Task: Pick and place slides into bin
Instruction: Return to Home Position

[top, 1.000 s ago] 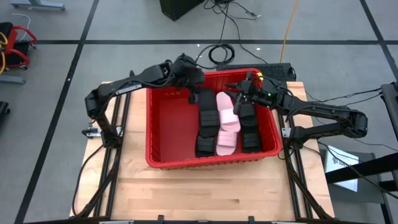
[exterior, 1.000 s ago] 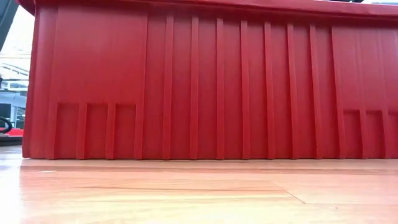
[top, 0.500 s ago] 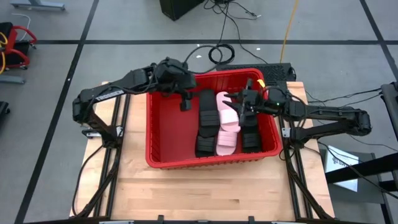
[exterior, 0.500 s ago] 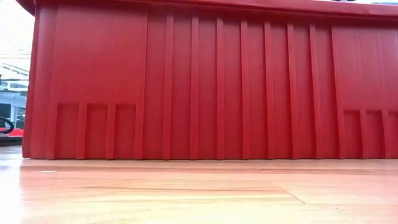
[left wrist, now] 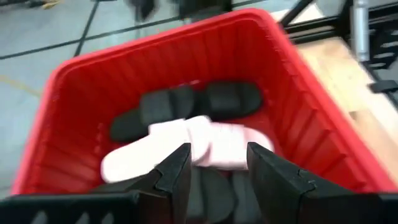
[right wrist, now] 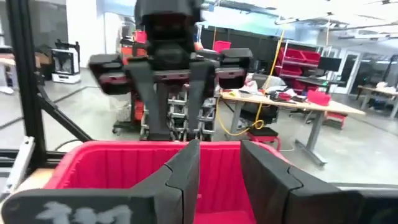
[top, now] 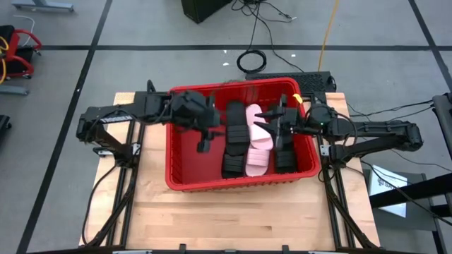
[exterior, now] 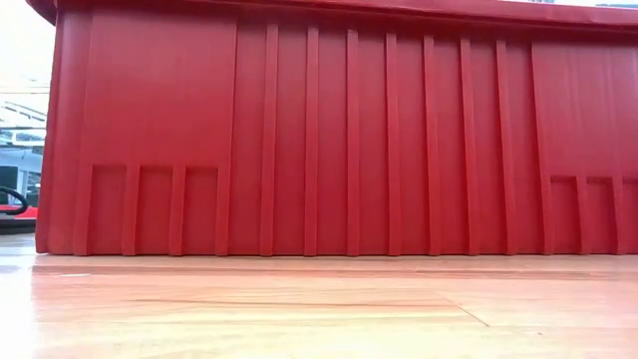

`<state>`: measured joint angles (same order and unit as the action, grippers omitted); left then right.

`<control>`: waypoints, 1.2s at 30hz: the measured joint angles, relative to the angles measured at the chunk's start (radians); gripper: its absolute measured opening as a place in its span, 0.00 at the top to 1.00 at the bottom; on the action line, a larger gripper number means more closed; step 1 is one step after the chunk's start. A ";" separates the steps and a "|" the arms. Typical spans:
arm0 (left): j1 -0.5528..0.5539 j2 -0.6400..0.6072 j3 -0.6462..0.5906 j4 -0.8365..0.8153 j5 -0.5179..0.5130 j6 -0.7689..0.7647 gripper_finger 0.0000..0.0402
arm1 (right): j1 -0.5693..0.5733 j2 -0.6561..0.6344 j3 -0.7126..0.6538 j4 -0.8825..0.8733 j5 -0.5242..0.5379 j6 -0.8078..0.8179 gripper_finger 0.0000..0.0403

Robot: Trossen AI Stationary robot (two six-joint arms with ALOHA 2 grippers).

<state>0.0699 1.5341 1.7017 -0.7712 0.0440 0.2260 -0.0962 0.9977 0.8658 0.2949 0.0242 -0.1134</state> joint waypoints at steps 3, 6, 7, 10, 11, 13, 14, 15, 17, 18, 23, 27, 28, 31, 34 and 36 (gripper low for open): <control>-0.050 0.000 -0.026 0.017 -0.021 -0.024 0.62 | 0.015 -0.002 0.000 0.014 -0.001 0.044 0.74; -0.098 -0.015 -0.046 0.027 -0.063 -0.039 0.62 | 0.030 -0.002 0.000 0.009 -0.001 0.083 0.74; -0.114 -0.018 -0.053 0.035 -0.081 -0.047 0.62 | 0.035 -0.001 0.000 0.009 -0.002 0.102 0.74; -0.163 -0.034 -0.099 0.044 -0.132 -0.084 0.62 | 0.054 -0.002 0.000 0.016 -0.003 0.153 0.74; -0.179 -0.036 -0.116 0.072 -0.147 -0.095 0.62 | 0.062 -0.002 0.000 0.015 -0.003 0.159 0.74; -0.213 -0.049 -0.150 0.138 -0.175 -0.109 0.62 | 0.084 -0.002 0.000 0.000 -0.010 0.160 0.74; -0.232 -0.064 -0.171 0.141 -0.183 -0.111 0.62 | 0.095 -0.002 0.000 -0.008 -0.029 0.153 0.74; -0.247 -0.074 -0.188 0.143 -0.188 -0.113 0.62 | 0.104 -0.002 0.000 -0.016 -0.051 0.143 0.74; -0.268 -0.084 -0.220 0.203 -0.196 -0.117 0.62 | 0.119 -0.003 0.000 -0.030 -0.088 0.132 0.74; -0.277 -0.098 -0.245 0.205 -0.204 -0.124 0.62 | 0.125 -0.005 0.000 -0.033 -0.102 0.134 0.74; -0.291 -0.169 -0.369 0.261 -0.225 -0.116 0.62 | 0.146 -0.030 0.000 -0.059 -0.108 0.152 0.74; -0.272 -0.239 -0.479 0.349 -0.228 -0.116 0.62 | 0.144 -0.050 0.000 -0.112 -0.106 0.149 0.74; -0.268 -0.259 -0.512 0.341 -0.231 -0.117 0.62 | 0.144 -0.058 0.000 -0.120 -0.105 0.146 0.74; -0.258 -0.323 -0.585 0.436 -0.228 -0.105 0.62 | 0.144 -0.066 0.000 -0.135 -0.105 0.139 0.74; -0.255 -0.381 -0.641 0.475 -0.201 -0.104 0.62 | 0.144 -0.081 -0.001 -0.149 -0.107 0.139 0.74; -0.254 -0.422 -0.673 0.454 -0.187 -0.108 0.62 | 0.144 -0.088 0.000 -0.141 -0.107 0.140 0.74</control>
<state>-0.1844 1.1124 1.0289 -0.3176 -0.1431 0.1179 0.0479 0.9093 0.8654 0.1539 -0.0830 0.0264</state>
